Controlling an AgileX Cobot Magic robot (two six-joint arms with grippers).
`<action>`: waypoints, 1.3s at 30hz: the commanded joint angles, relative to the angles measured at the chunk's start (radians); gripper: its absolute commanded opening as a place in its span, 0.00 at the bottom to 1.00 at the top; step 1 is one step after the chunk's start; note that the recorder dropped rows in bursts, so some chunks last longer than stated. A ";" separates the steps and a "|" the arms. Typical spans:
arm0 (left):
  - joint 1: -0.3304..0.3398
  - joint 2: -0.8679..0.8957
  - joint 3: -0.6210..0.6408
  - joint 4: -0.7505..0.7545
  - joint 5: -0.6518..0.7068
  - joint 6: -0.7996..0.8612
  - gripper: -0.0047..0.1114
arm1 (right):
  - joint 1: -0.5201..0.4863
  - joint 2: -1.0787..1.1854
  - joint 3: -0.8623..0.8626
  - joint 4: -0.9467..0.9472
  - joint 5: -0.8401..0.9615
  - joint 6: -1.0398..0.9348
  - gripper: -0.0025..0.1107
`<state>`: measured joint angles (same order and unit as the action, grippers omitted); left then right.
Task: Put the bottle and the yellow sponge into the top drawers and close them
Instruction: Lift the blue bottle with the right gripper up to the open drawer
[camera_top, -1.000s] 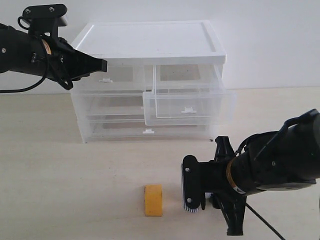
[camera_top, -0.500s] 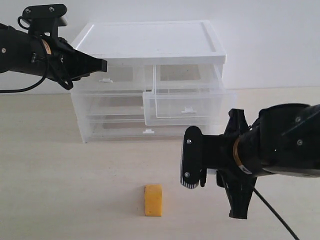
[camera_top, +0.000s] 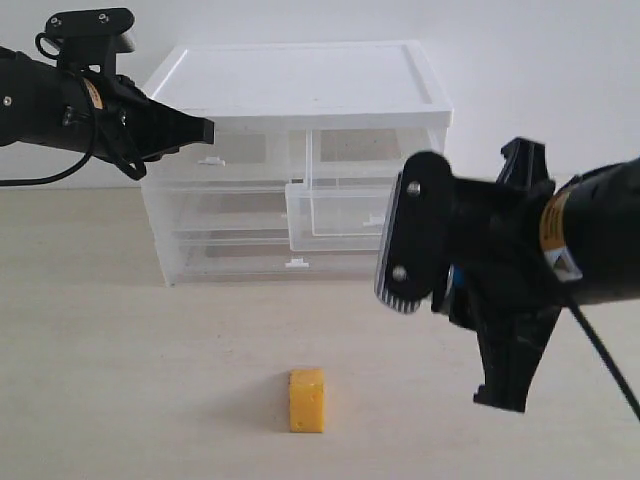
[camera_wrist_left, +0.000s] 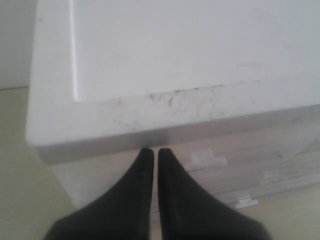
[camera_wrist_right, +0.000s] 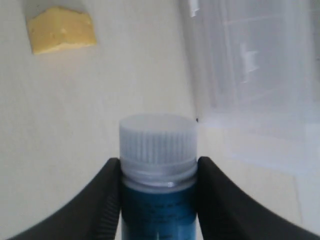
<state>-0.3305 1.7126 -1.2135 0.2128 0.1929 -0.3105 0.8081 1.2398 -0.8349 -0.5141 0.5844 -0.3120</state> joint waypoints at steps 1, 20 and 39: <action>0.007 0.020 -0.007 0.017 -0.069 0.002 0.07 | 0.004 -0.042 -0.094 0.007 0.051 -0.039 0.02; 0.007 0.020 -0.007 0.017 -0.073 0.002 0.07 | -0.016 0.251 -0.364 -0.192 0.086 -0.143 0.02; 0.007 0.020 -0.007 0.017 -0.073 0.002 0.07 | -0.182 0.400 -0.490 -0.012 -0.080 -0.355 0.02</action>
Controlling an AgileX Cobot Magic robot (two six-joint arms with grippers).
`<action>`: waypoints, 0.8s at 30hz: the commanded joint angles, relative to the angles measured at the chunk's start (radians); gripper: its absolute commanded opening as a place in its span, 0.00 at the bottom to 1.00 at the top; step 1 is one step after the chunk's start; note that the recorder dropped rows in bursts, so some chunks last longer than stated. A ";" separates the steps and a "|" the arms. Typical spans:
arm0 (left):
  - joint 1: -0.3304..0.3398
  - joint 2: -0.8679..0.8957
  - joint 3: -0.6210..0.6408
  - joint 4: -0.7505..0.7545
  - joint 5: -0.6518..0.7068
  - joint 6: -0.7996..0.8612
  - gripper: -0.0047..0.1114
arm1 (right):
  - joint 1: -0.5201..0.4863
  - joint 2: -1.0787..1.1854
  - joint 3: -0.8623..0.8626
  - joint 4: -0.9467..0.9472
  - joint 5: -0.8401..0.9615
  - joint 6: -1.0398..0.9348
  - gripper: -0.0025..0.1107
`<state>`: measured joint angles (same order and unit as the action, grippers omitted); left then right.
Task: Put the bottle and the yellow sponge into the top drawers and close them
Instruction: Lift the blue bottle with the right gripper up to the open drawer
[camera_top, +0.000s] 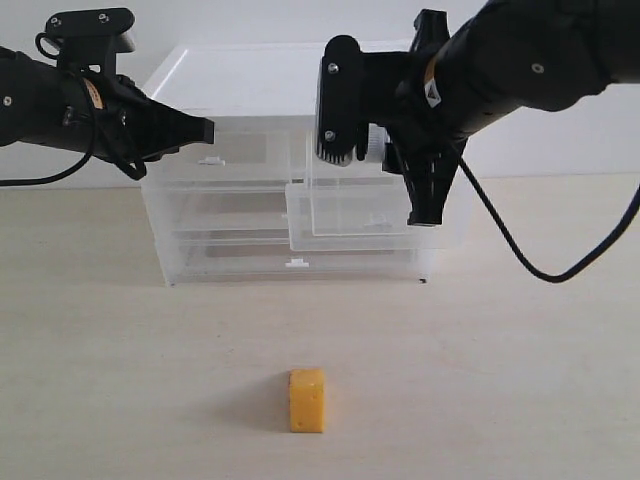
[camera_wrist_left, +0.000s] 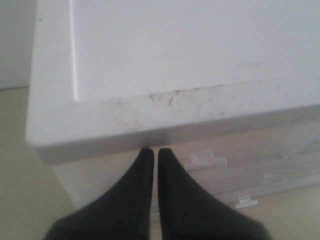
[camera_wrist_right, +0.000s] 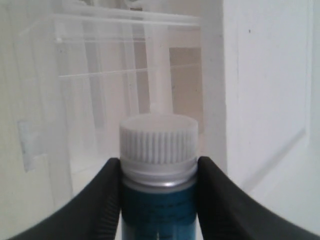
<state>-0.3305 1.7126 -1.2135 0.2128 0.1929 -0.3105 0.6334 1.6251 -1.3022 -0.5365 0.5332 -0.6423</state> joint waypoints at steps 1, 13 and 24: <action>0.007 0.020 -0.007 0.017 -0.073 0.002 0.07 | -0.008 0.024 -0.027 0.011 -0.028 -0.022 0.02; 0.007 0.020 -0.007 0.017 -0.073 0.002 0.07 | -0.008 0.063 -0.038 0.010 -0.100 0.078 0.17; 0.007 0.020 -0.007 0.017 -0.073 0.002 0.07 | -0.008 0.063 -0.038 -0.001 -0.129 0.109 0.36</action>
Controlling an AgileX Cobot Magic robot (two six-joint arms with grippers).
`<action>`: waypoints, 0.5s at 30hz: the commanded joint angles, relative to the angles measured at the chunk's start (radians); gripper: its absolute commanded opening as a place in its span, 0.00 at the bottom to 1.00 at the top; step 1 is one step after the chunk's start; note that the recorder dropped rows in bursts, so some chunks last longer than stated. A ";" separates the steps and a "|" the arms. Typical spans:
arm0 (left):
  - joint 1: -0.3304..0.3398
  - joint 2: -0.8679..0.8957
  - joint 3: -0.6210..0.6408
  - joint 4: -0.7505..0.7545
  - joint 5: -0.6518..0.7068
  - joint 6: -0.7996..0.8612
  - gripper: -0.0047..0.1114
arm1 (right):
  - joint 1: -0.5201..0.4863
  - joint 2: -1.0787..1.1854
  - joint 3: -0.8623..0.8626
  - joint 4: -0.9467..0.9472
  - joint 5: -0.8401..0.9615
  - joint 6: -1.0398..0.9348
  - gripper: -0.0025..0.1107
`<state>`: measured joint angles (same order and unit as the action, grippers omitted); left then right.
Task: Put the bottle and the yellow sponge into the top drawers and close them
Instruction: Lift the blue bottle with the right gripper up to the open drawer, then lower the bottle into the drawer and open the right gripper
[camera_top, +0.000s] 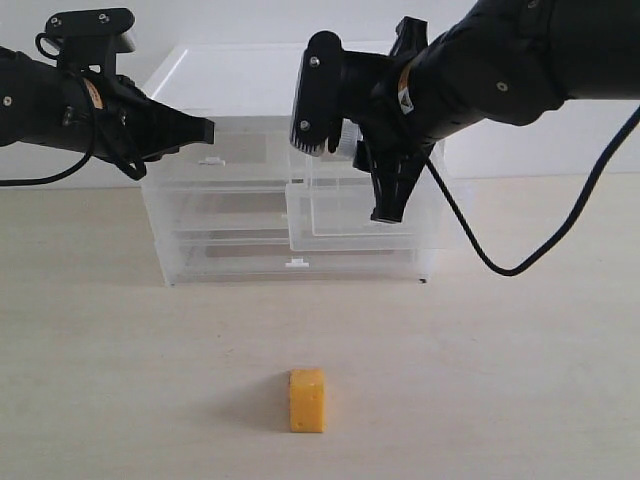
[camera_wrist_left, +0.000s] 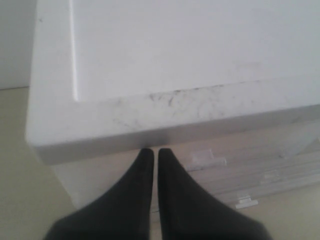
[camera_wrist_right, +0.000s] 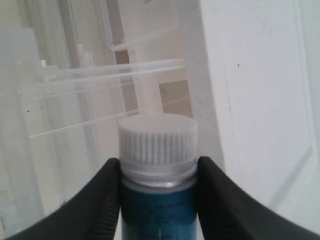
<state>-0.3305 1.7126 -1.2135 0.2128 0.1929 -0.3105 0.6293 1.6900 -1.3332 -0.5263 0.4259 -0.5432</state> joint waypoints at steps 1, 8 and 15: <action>0.007 0.020 -0.007 0.017 -0.073 0.002 0.07 | -0.004 -0.002 -0.007 -0.011 -0.033 0.010 0.37; 0.007 0.020 -0.007 0.017 -0.073 0.002 0.07 | -0.004 -0.002 -0.007 -0.029 -0.041 0.043 0.50; 0.007 0.020 -0.007 0.017 -0.073 0.002 0.07 | -0.004 -0.004 -0.007 -0.040 -0.039 0.103 0.50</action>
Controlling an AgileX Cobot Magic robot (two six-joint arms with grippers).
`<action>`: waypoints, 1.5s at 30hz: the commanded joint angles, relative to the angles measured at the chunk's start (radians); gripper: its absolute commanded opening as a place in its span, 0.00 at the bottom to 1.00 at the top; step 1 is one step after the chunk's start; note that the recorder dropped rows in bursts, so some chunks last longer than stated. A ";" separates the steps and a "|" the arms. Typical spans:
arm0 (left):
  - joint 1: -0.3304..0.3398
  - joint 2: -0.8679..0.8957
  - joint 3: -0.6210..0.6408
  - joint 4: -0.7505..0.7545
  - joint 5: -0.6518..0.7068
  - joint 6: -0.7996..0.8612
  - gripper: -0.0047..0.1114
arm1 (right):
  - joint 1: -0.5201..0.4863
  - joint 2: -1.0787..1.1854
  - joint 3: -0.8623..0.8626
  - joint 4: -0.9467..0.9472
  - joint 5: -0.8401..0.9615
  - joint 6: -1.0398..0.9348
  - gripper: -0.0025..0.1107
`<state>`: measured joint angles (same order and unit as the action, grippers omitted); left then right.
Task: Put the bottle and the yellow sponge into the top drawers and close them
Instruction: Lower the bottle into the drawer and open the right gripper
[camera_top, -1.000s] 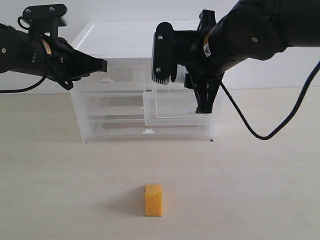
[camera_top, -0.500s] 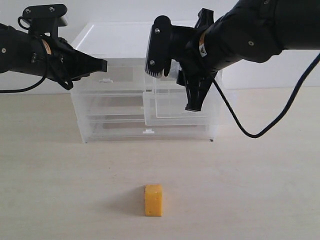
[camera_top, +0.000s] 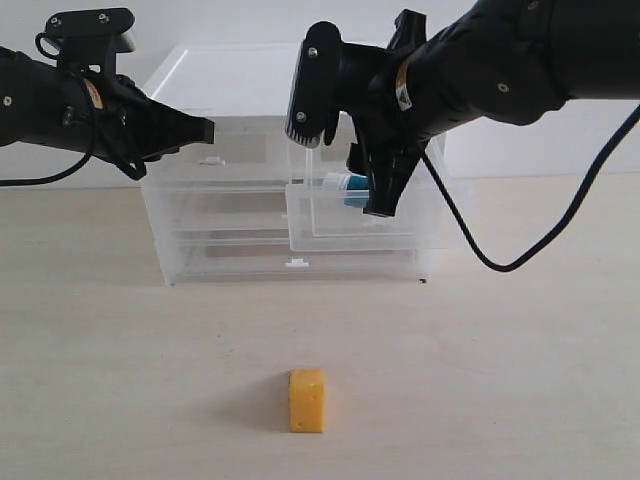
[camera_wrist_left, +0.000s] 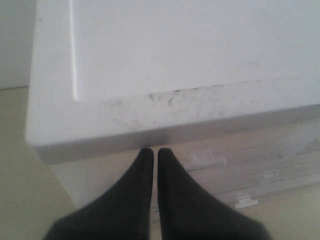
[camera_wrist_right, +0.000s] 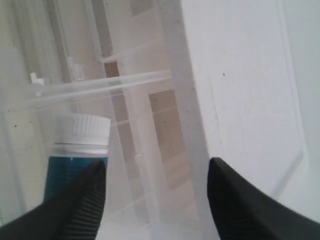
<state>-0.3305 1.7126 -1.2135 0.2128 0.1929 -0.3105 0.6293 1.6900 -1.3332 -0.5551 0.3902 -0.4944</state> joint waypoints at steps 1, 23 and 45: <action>0.007 0.020 -0.007 0.017 -0.073 0.002 0.07 | -0.004 -0.005 -0.007 -0.011 -0.004 0.083 0.50; 0.007 0.020 -0.007 0.017 -0.073 0.002 0.07 | -0.001 -0.202 -0.005 0.426 0.523 0.815 0.50; 0.007 0.020 -0.007 0.017 -0.073 0.002 0.07 | 0.088 -0.142 0.205 0.234 0.285 1.023 0.50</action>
<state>-0.3305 1.7126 -1.2135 0.2128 0.1929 -0.3105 0.7162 1.5517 -1.1410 -0.2538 0.7127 0.4822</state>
